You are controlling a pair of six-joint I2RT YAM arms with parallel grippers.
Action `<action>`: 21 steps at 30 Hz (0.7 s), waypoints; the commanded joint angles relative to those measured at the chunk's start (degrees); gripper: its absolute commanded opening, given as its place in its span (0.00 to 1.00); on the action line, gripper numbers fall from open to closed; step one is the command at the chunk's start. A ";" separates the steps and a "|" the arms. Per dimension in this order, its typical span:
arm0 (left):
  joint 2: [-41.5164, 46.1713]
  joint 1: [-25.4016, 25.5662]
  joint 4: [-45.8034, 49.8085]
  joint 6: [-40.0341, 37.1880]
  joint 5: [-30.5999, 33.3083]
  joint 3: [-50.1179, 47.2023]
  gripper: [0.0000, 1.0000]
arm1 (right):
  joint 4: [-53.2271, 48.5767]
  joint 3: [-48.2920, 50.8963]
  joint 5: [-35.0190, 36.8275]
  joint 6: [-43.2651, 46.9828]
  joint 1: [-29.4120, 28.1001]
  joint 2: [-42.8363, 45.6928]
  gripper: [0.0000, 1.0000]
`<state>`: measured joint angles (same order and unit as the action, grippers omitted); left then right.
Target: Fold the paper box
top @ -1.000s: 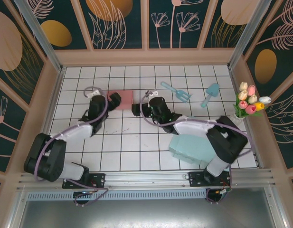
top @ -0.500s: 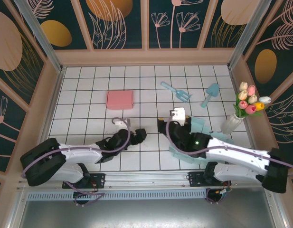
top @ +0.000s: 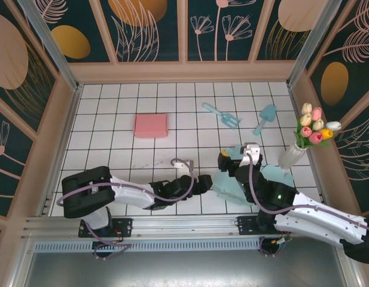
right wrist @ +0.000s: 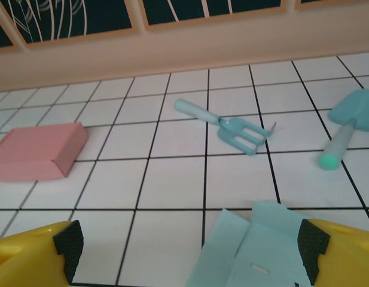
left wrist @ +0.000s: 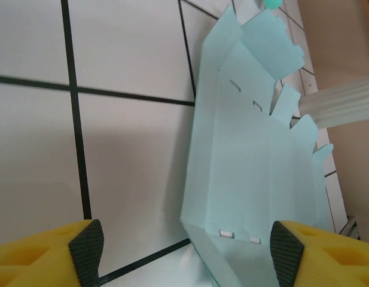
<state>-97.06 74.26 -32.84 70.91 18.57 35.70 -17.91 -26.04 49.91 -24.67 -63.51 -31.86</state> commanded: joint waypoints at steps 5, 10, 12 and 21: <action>-7.55 3.52 0.08 4.70 -0.76 6.54 0.68 | 3.12 1.17 2.04 1.33 0.48 1.28 0.94; -8.07 3.90 0.88 6.67 0.98 6.57 0.60 | 2.62 0.99 2.22 1.11 0.53 1.32 0.94; -9.19 4.08 -0.11 7.23 0.18 7.21 0.58 | 2.60 1.08 2.29 1.02 0.55 1.29 0.94; -10.53 4.55 -0.52 7.89 5.29 8.57 0.11 | 2.21 1.59 3.08 0.64 0.57 1.31 0.94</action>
<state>-108.75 78.56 -32.99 77.78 19.20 45.43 -16.45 -25.41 51.18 -24.32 -63.31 -31.16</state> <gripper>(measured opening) 0.178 0.940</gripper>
